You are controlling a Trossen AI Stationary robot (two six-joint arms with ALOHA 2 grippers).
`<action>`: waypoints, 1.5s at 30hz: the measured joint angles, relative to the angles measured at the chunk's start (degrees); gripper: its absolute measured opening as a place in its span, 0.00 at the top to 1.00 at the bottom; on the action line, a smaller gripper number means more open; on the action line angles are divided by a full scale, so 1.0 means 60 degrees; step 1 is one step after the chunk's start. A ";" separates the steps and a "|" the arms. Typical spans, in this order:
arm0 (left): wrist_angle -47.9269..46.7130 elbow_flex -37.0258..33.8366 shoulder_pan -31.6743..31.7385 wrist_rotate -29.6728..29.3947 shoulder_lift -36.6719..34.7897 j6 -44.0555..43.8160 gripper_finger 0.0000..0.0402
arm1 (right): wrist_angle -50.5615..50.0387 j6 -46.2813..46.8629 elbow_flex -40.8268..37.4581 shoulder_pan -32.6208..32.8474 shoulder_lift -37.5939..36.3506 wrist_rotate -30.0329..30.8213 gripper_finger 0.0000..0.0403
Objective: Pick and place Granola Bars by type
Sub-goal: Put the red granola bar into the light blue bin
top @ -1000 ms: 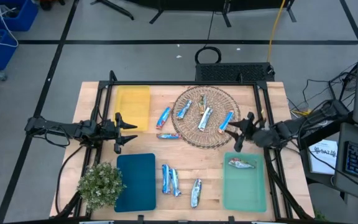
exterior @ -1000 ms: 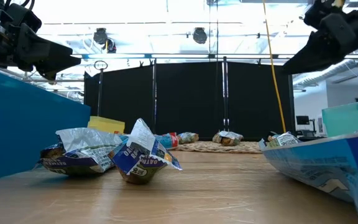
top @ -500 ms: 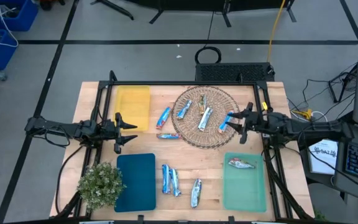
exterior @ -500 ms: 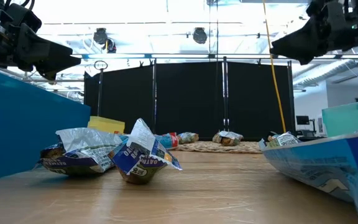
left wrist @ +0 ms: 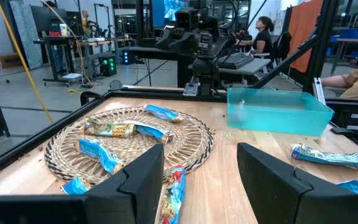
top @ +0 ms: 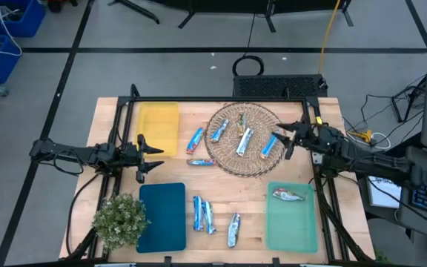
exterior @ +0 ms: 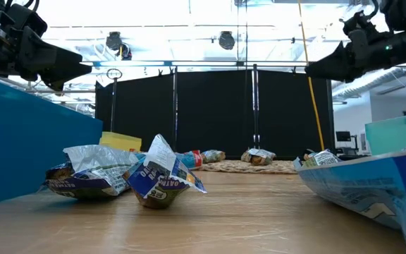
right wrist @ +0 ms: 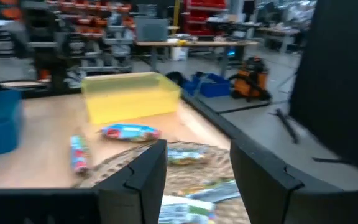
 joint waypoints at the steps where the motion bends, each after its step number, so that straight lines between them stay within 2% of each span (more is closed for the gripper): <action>1: 0.0004 0.0000 -0.0004 0.0000 0.0000 -0.0002 0.48 | -0.0036 -0.0061 0.0000 -0.0158 -0.0124 0.0003 0.58; 10: 0.0004 0.0000 0.0000 0.0000 0.0000 0.0000 0.48 | -0.0068 -0.0176 -0.0033 -0.0722 -0.0750 0.0007 0.59; 20: 0.0000 0.0000 0.0000 -0.0003 0.0000 0.0000 0.48 | 0.2549 -0.0404 -0.1647 -0.0724 -0.0776 0.0066 0.59; 28: 0.0004 0.0000 -0.0002 -0.0001 0.0000 -0.0001 0.48 | 0.2626 -0.0338 -0.1746 -0.0722 -0.0770 0.0053 0.59; 31: 0.0004 0.0000 -0.0001 -0.0001 0.0000 -0.0002 0.48 | 0.2624 -0.0331 -0.1746 -0.0722 -0.0644 0.0356 0.59; 36: 0.0004 0.0000 0.0000 0.0000 0.0000 0.0000 0.48 | 0.2684 -0.0258 -0.1295 -0.0722 0.0225 0.0528 0.59; 45: 0.0000 0.0000 0.0000 0.0000 0.0000 0.0000 0.48 | 0.2768 -0.0871 0.0879 -0.0260 0.3369 0.0507 0.59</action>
